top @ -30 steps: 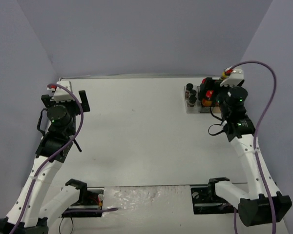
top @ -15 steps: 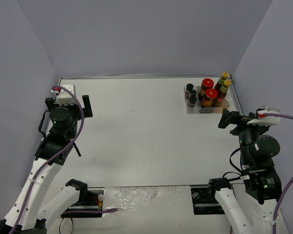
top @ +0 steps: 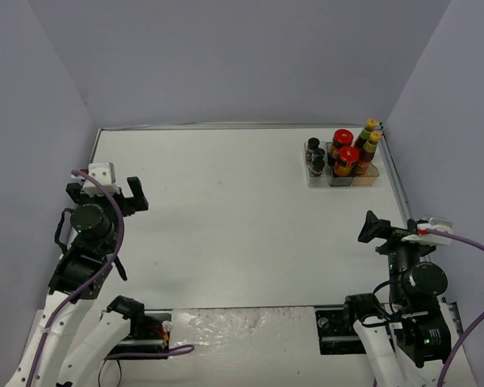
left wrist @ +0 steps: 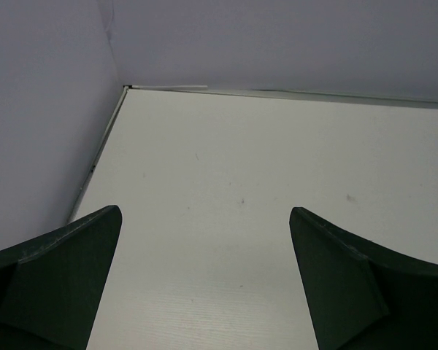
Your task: Organize the condiment bottles
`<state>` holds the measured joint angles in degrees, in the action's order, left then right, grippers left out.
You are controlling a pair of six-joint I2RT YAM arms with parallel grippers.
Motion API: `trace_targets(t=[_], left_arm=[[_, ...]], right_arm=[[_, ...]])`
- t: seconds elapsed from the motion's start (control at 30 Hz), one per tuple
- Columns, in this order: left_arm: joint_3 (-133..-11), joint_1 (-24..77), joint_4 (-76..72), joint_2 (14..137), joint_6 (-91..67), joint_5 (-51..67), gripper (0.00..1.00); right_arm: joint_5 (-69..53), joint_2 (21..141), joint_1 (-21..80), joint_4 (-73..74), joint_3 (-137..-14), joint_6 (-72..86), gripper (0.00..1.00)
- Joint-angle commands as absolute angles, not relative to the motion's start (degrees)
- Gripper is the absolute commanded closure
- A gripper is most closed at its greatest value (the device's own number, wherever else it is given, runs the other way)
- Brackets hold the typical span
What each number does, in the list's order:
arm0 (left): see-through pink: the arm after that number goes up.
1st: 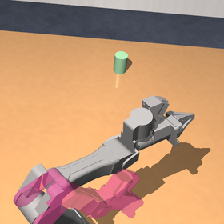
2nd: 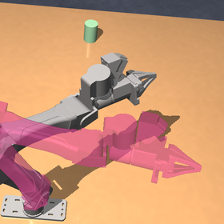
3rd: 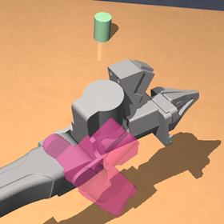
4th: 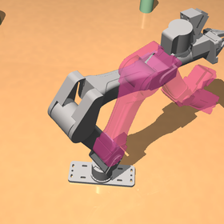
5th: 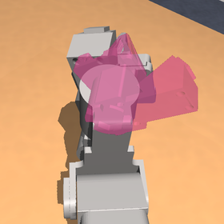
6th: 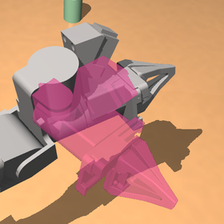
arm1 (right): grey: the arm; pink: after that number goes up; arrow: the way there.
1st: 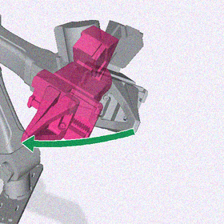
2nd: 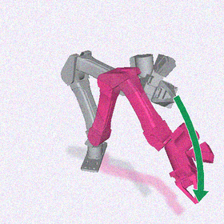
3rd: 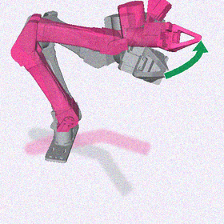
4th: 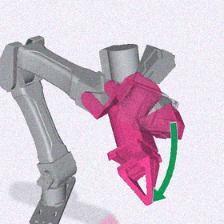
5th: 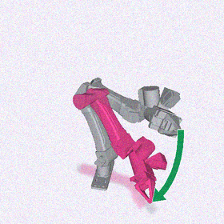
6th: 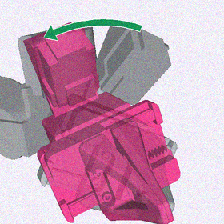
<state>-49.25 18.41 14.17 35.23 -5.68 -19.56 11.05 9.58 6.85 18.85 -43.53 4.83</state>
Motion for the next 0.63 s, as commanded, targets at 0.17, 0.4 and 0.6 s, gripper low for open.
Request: trace_targets(t=[0.17, 0.4, 0.6], left_arm=[[-49.3, 18.6, 11.6, 38.2, -8.3, -17.5, 0.03], [-49.0, 18.5, 11.4, 37.5, -8.8, -17.2, 0.03], [-49.0, 18.6, 11.7, 37.0, -8.9, -17.2, 0.03]], right_arm=[[9.0, 12.2, 7.1, 14.0, -43.8, 4.2, 0.00], [9.3, 11.8, 6.6, 14.0, -43.7, 4.0, 0.00], [8.5, 12.5, 6.4, 14.1, -43.7, 3.9, 0.00]])
